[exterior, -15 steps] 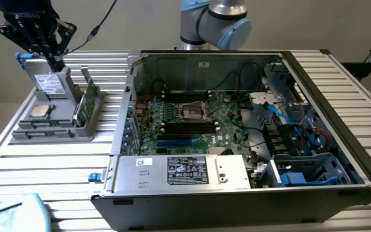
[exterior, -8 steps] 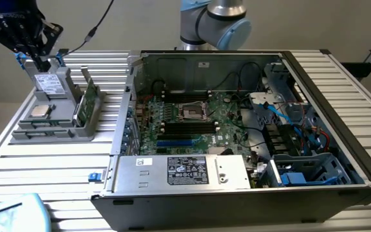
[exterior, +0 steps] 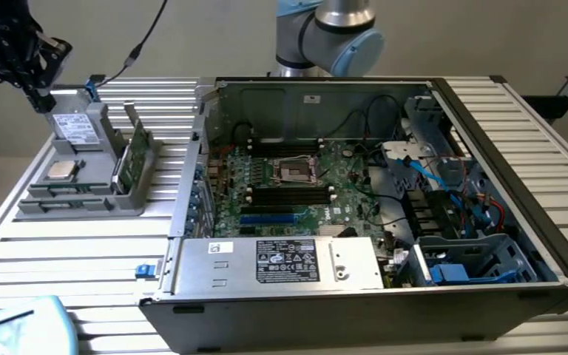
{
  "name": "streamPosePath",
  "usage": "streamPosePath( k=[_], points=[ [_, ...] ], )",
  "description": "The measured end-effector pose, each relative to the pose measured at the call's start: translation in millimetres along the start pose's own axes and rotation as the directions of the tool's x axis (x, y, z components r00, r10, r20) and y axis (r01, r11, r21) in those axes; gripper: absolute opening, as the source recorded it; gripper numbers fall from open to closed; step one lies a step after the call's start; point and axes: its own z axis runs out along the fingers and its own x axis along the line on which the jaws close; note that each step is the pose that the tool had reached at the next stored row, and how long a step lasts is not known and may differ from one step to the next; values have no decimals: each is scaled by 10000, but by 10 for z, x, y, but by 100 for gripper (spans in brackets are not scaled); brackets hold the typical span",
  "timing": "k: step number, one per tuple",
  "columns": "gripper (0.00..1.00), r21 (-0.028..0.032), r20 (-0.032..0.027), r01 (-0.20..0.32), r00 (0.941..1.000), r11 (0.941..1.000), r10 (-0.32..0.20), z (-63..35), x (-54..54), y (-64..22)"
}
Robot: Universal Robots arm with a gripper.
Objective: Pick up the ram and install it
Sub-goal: 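Reach for the ram, then pick up the ram and move it above insertion slot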
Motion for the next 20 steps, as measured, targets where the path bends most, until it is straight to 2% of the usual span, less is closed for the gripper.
streamPosePath(
  k=[12,20],
  points=[
    [11,-2,1,0,10000,10000,0,22,391,-183],
    [11,-8,0,1,10000,10000,-1,23,403,-185]
  ],
)
